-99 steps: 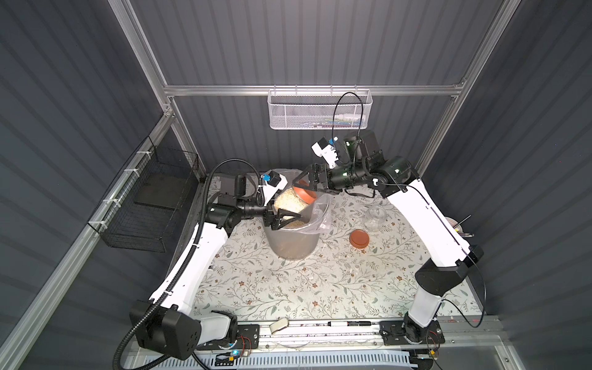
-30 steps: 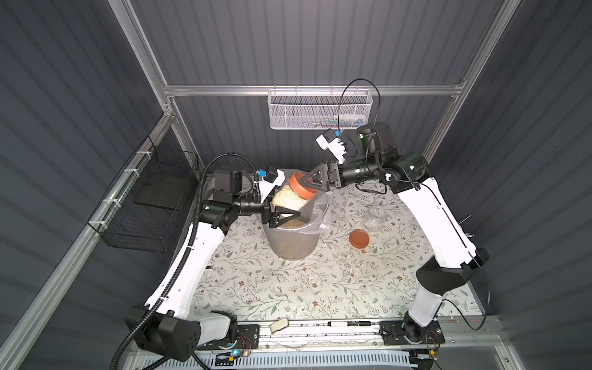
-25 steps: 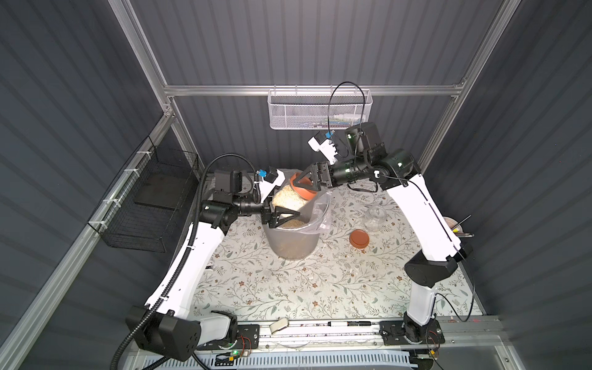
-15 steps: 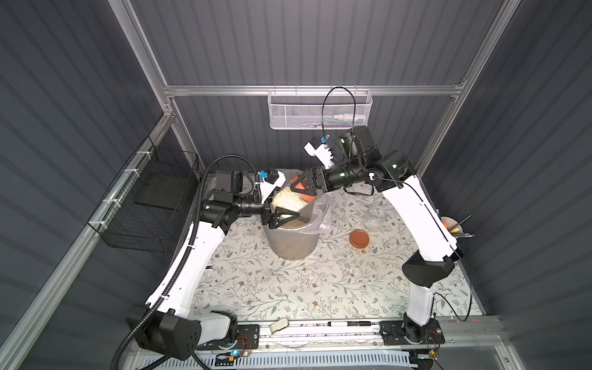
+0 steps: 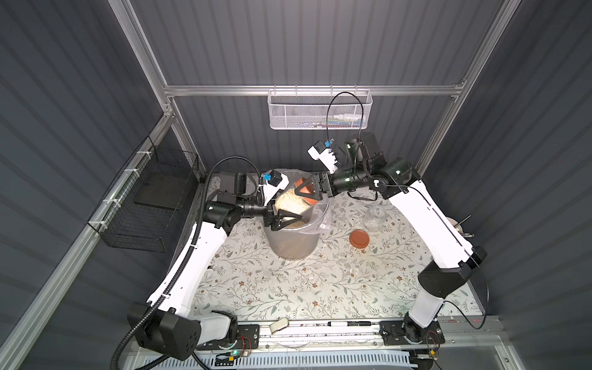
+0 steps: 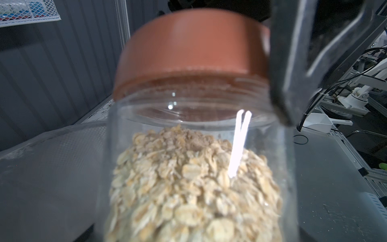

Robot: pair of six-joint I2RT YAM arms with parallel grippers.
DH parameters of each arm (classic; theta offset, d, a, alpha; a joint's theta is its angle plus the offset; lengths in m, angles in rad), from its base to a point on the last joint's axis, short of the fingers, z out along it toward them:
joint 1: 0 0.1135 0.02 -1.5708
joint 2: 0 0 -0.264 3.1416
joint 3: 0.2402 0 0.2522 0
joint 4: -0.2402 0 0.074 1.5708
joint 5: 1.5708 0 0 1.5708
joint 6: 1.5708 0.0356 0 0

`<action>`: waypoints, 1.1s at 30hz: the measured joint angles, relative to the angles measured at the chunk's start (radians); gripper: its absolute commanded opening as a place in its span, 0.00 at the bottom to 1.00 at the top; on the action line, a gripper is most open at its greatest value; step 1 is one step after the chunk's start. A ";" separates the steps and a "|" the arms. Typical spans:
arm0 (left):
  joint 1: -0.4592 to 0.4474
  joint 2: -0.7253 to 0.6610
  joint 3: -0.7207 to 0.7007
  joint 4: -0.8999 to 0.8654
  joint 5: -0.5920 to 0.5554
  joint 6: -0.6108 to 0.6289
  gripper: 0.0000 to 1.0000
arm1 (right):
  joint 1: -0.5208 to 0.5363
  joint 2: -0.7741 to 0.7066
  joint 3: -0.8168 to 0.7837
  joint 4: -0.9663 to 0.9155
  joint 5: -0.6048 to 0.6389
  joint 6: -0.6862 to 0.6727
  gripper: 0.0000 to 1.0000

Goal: Empty expired oatmeal from jars
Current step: Unscrew the lid from the jar.

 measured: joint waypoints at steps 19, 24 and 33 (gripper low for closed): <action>0.015 0.009 -0.018 0.092 0.094 -0.058 0.00 | -0.051 -0.165 -0.204 0.143 -0.015 -0.562 0.63; 0.014 0.009 -0.018 0.092 0.094 -0.064 0.00 | -0.082 -0.157 -0.184 0.137 -0.043 -0.578 0.61; 0.015 0.008 -0.018 0.113 0.040 -0.066 0.00 | -0.135 -0.341 -0.408 0.154 0.218 -0.468 0.64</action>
